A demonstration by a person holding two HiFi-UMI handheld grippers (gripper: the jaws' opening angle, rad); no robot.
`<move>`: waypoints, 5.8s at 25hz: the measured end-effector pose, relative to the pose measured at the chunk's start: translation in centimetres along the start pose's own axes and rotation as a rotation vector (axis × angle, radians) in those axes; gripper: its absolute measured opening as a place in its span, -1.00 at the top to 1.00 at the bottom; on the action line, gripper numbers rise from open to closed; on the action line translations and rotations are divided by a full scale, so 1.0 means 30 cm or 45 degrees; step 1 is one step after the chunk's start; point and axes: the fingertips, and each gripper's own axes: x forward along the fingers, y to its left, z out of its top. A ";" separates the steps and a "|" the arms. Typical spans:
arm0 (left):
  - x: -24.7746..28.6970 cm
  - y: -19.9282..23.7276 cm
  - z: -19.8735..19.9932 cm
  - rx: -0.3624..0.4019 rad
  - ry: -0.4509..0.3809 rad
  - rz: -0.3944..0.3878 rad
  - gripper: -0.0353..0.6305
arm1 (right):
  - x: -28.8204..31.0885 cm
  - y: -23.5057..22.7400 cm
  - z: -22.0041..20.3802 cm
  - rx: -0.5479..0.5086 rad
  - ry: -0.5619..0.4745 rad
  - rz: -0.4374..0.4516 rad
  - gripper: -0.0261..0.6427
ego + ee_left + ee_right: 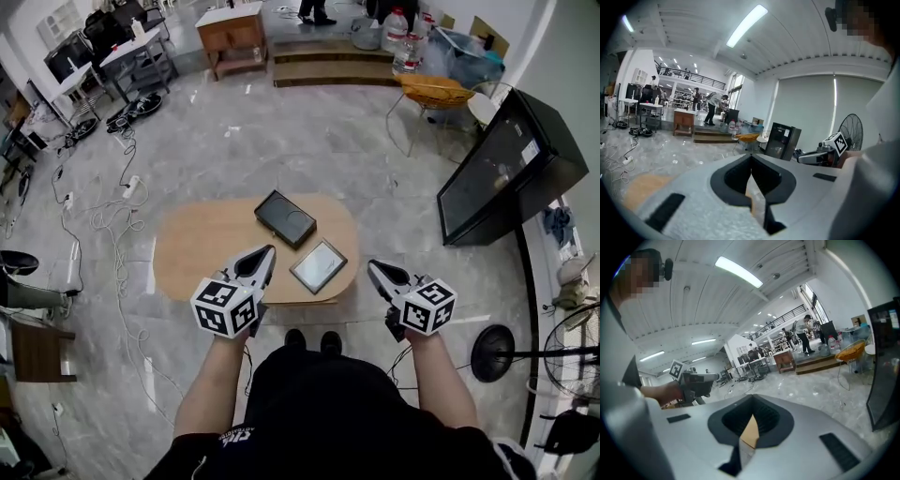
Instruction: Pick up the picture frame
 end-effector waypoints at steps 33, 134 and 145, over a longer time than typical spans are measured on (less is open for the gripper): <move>0.434 0.347 -0.628 -0.257 0.424 -0.144 0.87 | 0.480 -0.244 -0.599 0.310 0.471 -0.140 0.90; 0.525 0.571 -0.903 -0.466 0.598 -0.094 0.87 | 0.746 -0.712 -0.927 0.470 0.834 -0.592 0.71; 0.588 0.533 -0.951 -0.609 0.590 -0.226 0.28 | 0.884 -0.633 -0.775 0.446 0.680 -0.415 0.71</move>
